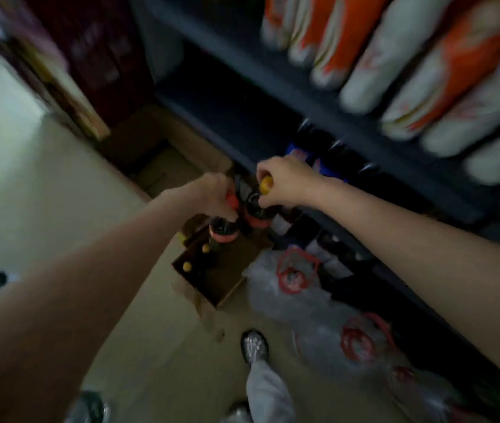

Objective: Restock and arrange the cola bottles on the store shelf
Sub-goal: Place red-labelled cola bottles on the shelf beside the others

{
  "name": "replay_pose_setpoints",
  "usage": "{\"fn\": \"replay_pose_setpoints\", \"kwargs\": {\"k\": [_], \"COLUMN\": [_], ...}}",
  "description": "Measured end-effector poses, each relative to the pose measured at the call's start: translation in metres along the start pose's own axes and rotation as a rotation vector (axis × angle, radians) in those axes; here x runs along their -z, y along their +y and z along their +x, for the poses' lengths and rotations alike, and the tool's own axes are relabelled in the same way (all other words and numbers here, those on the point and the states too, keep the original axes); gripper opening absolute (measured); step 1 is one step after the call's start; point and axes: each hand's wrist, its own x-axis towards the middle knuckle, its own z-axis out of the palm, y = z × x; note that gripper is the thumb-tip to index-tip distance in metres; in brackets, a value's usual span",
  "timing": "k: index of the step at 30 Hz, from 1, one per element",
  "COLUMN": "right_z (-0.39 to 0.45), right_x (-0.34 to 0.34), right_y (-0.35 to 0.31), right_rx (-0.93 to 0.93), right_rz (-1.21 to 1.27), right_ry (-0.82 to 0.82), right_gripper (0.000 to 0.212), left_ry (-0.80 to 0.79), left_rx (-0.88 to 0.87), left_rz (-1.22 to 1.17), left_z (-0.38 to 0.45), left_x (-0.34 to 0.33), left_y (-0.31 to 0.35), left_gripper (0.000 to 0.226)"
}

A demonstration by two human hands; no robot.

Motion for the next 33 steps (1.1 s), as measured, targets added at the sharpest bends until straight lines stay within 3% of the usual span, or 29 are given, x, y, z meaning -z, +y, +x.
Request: {"fn": "replay_pose_setpoints", "kwargs": {"k": [5, 8, 11, 14, 19, 21, 25, 29, 33], "right_z": [-0.163, -0.261, -0.356, -0.451, -0.594, -0.644, -0.731, -0.799, -0.856], "right_x": [0.097, 0.139, 0.182, 0.208, 0.219, 0.213, 0.197, 0.182, 0.185], "right_y": [-0.02, -0.022, -0.01, 0.002, 0.038, 0.062, 0.124, 0.183, 0.248], "right_rx": [-0.082, -0.22, -0.327, -0.351, -0.447, -0.521, -0.618, -0.644, -0.688], "right_rz": [0.131, 0.251, 0.397, 0.39, 0.361, 0.377, 0.393, 0.294, 0.161], "right_ry": [0.365, 0.594, 0.832, 1.034, 1.213, 1.268, 1.433, 1.594, 1.63], "right_gripper": [0.029, 0.025, 0.032, 0.033, 0.02, 0.028, 0.024, 0.019, 0.021], "left_ry": [0.174, 0.264, 0.388, 0.422, 0.394, 0.468, 0.618, 0.611, 0.594], "left_rx": [-0.285, -0.42, -0.56, -0.738, -0.985, -1.061, -1.188, -1.237, -1.227], "left_rz": [0.195, 0.31, 0.309, 0.279, 0.245, 0.249, 0.252, 0.136, -0.055], "left_z": [-0.118, -0.188, -0.253, -0.312, -0.367, -0.382, -0.409, -0.42, -0.434], "left_x": [0.09, 0.132, 0.162, 0.168, 0.141, 0.119, 0.071, 0.029, -0.011], "left_y": [0.111, 0.188, 0.274, 0.351, 0.459, 0.501, 0.594, 0.682, 0.756], "left_gripper": [0.04, 0.036, 0.018, 0.021, 0.016, 0.023, 0.035, 0.026, 0.021]}}
